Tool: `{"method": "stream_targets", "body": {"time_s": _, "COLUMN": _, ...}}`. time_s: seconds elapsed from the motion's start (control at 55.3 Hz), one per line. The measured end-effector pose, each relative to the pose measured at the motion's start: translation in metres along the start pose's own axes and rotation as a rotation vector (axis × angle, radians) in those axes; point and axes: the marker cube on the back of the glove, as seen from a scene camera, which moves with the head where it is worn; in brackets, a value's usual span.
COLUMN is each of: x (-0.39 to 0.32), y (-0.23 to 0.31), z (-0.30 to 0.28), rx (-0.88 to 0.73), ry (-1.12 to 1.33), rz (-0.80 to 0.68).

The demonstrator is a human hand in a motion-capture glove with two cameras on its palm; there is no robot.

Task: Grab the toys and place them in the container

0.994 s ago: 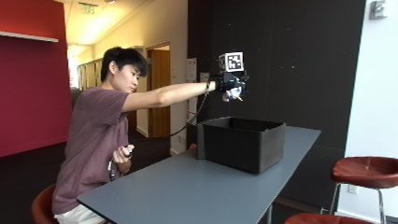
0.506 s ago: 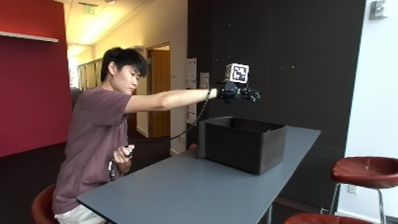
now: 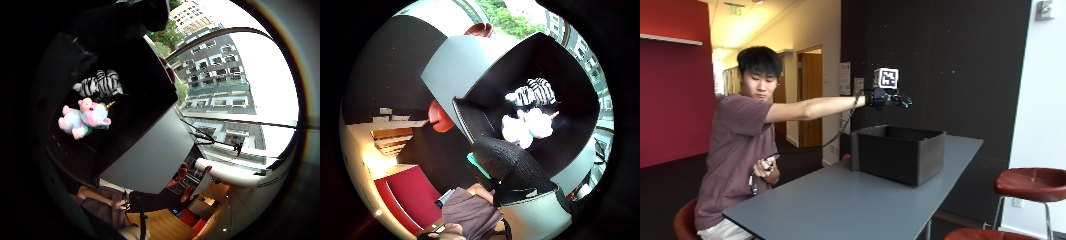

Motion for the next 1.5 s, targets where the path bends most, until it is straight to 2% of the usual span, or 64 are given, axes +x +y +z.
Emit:
{"method": "stream_targets", "body": {"time_s": 0.054, "x": -0.003, "y": 0.002, "z": 0.003, "rx": 0.001, "ry": -0.018, "rz": 0.005}}
{"method": "stream_targets", "body": {"time_s": 0.127, "x": -0.013, "y": -0.004, "z": 0.004, "rx": 0.001, "ry": -0.043, "rz": 0.125}}
{"method": "stream_targets", "body": {"time_s": 0.199, "x": -0.015, "y": 0.002, "z": 0.007, "rx": -0.002, "ry": 0.007, "rz": 0.002}}
{"method": "stream_targets", "body": {"time_s": 0.253, "x": -0.012, "y": 0.005, "z": 0.007, "rx": 0.002, "ry": 0.009, "rz": -0.031}}
{"method": "stream_targets", "body": {"time_s": 0.343, "x": -0.013, "y": 0.003, "z": 0.008, "rx": 0.001, "ry": -0.012, "rz": -0.004}}
{"method": "stream_targets", "body": {"time_s": 0.506, "x": -0.003, "y": 0.005, "z": 0.015, "rx": 0.006, "ry": 0.010, "rz": -0.043}}
{"method": "stream_targets", "body": {"time_s": 0.687, "x": -0.009, "y": -0.001, "z": 0.017, "rx": -0.017, "ry": 0.031, "rz": 0.046}}
{"method": "stream_targets", "body": {"time_s": 0.813, "x": -0.007, "y": 0.002, "z": 0.014, "rx": -0.001, "ry": -0.038, "rz": -0.003}}
{"method": "stream_targets", "body": {"time_s": 0.958, "x": 0.005, "y": 0.004, "z": 0.018, "rx": -0.008, "ry": 0.043, "rz": 0.011}}
{"method": "stream_targets", "body": {"time_s": 1.157, "x": 0.016, "y": 0.009, "z": 0.021, "rx": 0.007, "ry": 0.019, "rz": -0.056}}
{"method": "stream_targets", "body": {"time_s": 1.301, "x": -0.003, "y": -0.001, "z": 0.020, "rx": -0.006, "ry": 0.018, "rz": 0.027}}
{"method": "stream_targets", "body": {"time_s": 1.5, "x": 0.019, "y": 0.008, "z": 0.021, "rx": 0.010, "ry": -0.016, "rz": -0.069}}
